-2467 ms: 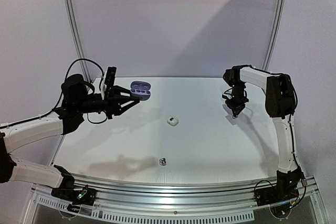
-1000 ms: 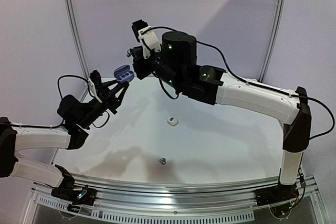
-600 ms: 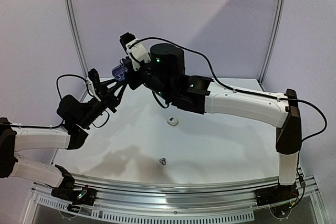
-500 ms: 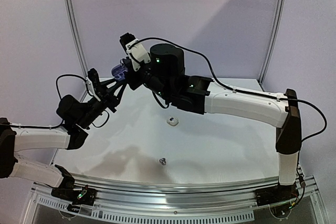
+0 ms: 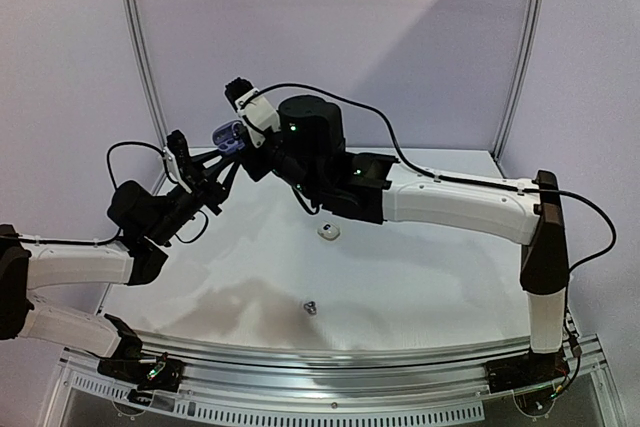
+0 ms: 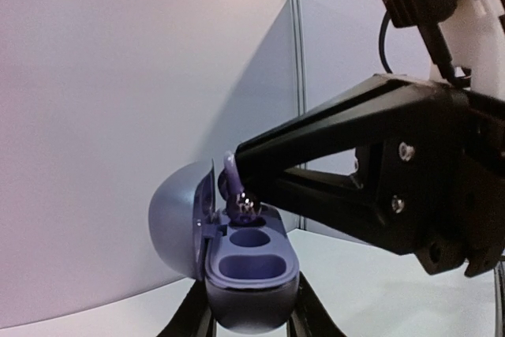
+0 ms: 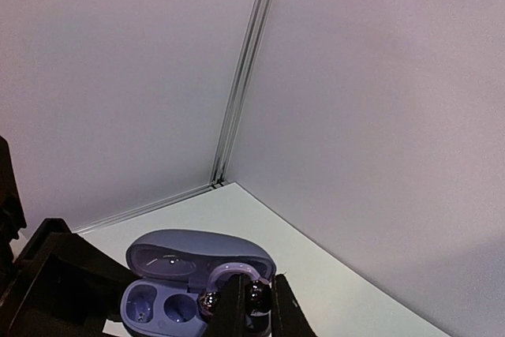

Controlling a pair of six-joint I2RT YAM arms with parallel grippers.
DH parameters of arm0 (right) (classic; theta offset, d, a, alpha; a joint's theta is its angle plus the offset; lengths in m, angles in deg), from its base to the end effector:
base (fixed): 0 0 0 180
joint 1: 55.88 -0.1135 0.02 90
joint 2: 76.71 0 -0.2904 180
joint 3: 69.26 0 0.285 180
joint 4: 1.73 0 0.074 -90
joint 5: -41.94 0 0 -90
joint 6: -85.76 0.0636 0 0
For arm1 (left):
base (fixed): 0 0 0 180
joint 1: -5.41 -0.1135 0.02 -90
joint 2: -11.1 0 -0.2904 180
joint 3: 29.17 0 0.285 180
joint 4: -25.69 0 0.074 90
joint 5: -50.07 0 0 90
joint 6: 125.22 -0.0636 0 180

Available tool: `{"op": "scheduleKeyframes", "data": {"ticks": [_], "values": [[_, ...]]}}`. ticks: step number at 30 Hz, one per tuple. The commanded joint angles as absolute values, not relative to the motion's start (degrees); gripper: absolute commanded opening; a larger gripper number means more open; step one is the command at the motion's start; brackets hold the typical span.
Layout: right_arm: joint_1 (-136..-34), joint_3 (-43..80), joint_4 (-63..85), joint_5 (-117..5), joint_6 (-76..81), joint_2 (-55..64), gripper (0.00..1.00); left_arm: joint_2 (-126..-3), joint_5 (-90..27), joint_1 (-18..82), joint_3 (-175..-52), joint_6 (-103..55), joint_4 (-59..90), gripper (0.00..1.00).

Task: Insert the wireless bluetooth earbuds into the charging case
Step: Insert the right earbud into the right side groove of the charging case.

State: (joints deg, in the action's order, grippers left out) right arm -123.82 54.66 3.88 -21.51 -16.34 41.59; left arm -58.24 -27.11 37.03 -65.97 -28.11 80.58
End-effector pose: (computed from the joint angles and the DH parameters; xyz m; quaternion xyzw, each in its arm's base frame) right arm 0.2413 0.5196 0.3971 -0.3182 0.6314 0.1788 0.6842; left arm 0.2341 -0.1607 0.2836 0.2081 0.5209 -0.3324 0.7582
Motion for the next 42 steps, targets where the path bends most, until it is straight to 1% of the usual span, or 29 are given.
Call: {"op": "scheduleKeyframes", "data": {"ticks": [1,7,20,21,23,25,34,42], "values": [[-124.1,53.6,3.2,-20.0,-17.7,43.1,0.00,-57.5,-26.1,37.8,-66.0,-27.9,81.9,0.00],[-124.1,50.7,0.6,-20.6,-19.7,42.2,0.00,-57.6,-26.9,37.8,-66.0,-27.7,82.0,0.00],[-124.1,50.4,1.9,-23.0,-20.7,42.6,0.00,-57.6,-28.1,37.6,-66.3,-27.5,82.7,0.00],[-124.1,50.4,2.0,-23.2,-20.8,42.7,0.02,-57.6,-27.8,37.6,-66.3,-27.5,82.8,0.00],[-124.2,50.5,2.2,-23.4,-20.7,42.9,0.10,-57.7,-27.6,37.6,-66.3,-27.6,82.8,0.00],[-124.2,50.5,2.7,-22.9,-20.7,42.9,0.12,-57.7,-27.7,37.6,-66.2,-28.0,82.8,0.00],[-124.1,50.3,5.8,-21.9,-20.4,41.7,0.17,-57.4,-28.1,37.6,-65.9,-28.5,82.8,0.00],[-123.6,49.1,7.6,-21.9,-19.0,40.3,0.16,-56.9,-28.2,37.6,-65.8,-29.1,82.6,0.00]]}}
